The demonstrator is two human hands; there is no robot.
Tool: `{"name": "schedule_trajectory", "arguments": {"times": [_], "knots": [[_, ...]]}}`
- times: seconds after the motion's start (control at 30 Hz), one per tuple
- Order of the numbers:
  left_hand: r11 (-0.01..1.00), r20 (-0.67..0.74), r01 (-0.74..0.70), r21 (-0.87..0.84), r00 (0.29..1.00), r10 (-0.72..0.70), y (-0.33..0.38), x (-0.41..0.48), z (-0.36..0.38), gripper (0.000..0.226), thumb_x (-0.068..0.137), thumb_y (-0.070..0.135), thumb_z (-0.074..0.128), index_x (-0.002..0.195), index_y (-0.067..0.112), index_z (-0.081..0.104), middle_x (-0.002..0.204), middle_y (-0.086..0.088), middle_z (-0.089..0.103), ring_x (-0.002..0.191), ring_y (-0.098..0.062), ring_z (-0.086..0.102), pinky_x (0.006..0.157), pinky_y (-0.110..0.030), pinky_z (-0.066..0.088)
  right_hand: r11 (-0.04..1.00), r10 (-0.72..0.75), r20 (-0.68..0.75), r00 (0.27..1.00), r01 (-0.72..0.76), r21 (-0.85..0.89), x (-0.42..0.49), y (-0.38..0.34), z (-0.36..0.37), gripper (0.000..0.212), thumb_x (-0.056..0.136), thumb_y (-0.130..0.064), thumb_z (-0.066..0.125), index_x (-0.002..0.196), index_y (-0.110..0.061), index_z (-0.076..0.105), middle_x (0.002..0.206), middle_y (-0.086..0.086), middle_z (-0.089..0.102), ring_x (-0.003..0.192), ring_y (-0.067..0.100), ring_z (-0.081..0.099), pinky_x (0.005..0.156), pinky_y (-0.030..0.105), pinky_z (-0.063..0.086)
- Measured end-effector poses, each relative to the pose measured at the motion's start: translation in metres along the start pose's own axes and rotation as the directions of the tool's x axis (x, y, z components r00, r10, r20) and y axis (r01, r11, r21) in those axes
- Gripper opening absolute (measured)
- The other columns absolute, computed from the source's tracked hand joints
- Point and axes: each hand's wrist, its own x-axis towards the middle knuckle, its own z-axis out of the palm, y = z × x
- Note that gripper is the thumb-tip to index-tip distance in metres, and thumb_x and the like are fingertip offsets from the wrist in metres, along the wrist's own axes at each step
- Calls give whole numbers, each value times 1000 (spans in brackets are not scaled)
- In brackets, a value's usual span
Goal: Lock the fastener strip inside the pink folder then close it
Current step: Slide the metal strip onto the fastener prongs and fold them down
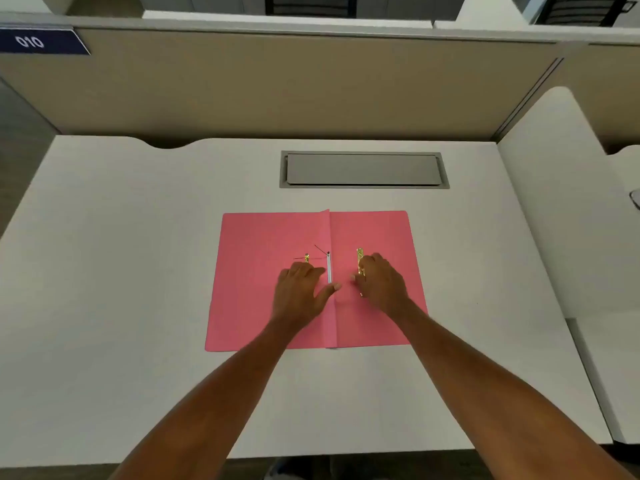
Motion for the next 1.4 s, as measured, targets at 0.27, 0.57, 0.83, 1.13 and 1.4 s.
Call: {"name": "schedule_trajectory", "arguments": {"times": [0.27, 0.57, 0.83, 1.13, 1.4], "knots": [[843, 180, 327, -427, 944, -276, 11, -2, 2, 36, 97, 31, 78, 131, 19, 77, 112, -3, 82, 100, -20, 74, 94, -37, 63, 988, 140, -5, 990, -139, 71, -22, 5, 16, 16, 102, -23, 68, 109, -9, 68, 109, 10, 68, 101, 29, 67, 75, 34, 46], [661, 225, 451, -600, 888, -402, 19, -3, 17, 24, 96, 9, 74, 117, 10, 85, 114, -6, 85, 106, -21, 79, 106, -37, 60, 976, 209, -84, 974, -204, 73, -26, 6, 30, 15, 103, -19, 64, 109, -7, 73, 106, 11, 72, 98, 30, 71, 74, 32, 49], [588, 248, 501, -634, 853, -460, 23, -1, 28, 39, 93, 7, 66, 131, 11, 76, 109, -8, 84, 105, -23, 78, 103, -34, 60, 952, 301, -83, 950, -294, 79, -31, 3, 35, 23, 101, -28, 69, 112, -9, 75, 107, 9, 76, 96, 28, 74, 71, 28, 47], [613, 197, 452, -648, 877, -439, 22, -4, 31, 36, 97, 8, 70, 132, 9, 74, 107, -10, 83, 100, -25, 78, 98, -30, 59, 916, 374, -44, 926, -362, 176, -30, 1, 35, 22, 99, -26, 67, 106, -7, 74, 100, 9, 76, 89, 28, 73, 67, 27, 44], [433, 248, 451, -780, 859, -447, 23, -6, 31, 26, 99, -7, 51, 108, -3, 75, 95, -26, 79, 77, -23, 69, 84, -42, 64, 810, 365, -26, 931, -304, 501, -31, 4, 36, 7, 91, -10, 72, 89, -7, 66, 81, 8, 72, 68, 24, 66, 56, 34, 54]]}}
